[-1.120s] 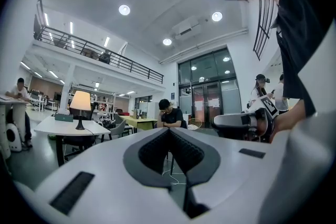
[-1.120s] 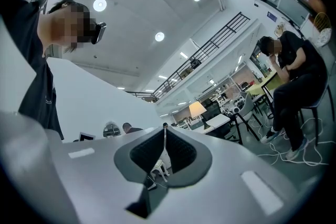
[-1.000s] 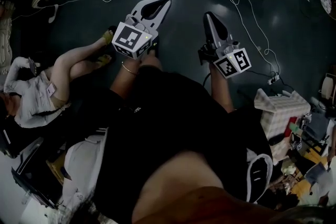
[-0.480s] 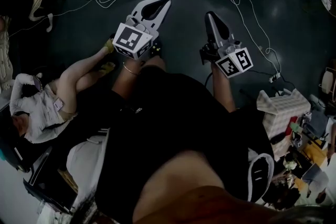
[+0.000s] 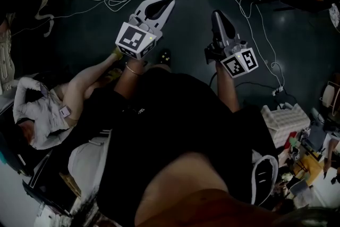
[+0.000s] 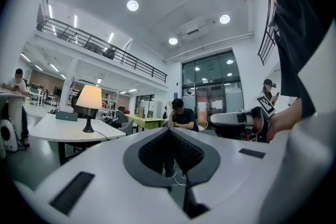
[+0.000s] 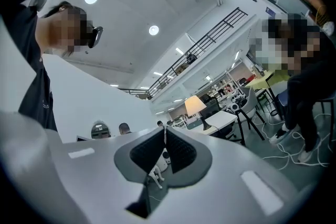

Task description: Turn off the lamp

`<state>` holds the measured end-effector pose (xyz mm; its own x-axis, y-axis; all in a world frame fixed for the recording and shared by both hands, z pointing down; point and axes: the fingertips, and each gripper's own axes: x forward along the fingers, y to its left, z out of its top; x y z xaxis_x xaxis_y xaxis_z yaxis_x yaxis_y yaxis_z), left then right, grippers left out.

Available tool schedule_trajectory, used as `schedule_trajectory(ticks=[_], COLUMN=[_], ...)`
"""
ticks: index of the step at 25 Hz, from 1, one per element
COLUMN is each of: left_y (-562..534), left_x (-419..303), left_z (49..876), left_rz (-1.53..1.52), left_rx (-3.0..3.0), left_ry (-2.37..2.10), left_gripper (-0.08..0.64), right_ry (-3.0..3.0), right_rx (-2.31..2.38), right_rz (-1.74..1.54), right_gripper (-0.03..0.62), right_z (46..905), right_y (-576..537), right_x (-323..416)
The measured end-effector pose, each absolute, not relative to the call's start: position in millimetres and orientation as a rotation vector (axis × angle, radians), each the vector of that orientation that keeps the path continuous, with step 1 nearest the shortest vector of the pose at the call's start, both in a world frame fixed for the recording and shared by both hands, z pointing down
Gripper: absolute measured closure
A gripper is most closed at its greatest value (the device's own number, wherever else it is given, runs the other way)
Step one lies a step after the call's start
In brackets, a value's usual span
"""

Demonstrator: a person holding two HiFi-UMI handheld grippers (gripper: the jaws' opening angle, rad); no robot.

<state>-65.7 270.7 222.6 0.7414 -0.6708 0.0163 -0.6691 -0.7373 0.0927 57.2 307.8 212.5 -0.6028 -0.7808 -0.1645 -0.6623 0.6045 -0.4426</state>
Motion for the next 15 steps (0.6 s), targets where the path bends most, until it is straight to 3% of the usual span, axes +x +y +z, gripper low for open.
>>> schedule_trajectory(ticks=[7, 15], left_y=[235, 223], left_x=[-101, -93], left_z=[221, 231], left_rz=[-0.038, -0.093], left_rx=[2.847, 2.811], left_ry=[-1.090, -1.078], left_gripper=[0.552, 0.552], right_ry=[2.496, 2.500], right_rx=[-1.180, -1.214], right_rz=[-0.492, -0.510], right_gripper=[0.591, 0.591], right_z=[210, 219], right_y=[273, 258], right_x=[24, 38])
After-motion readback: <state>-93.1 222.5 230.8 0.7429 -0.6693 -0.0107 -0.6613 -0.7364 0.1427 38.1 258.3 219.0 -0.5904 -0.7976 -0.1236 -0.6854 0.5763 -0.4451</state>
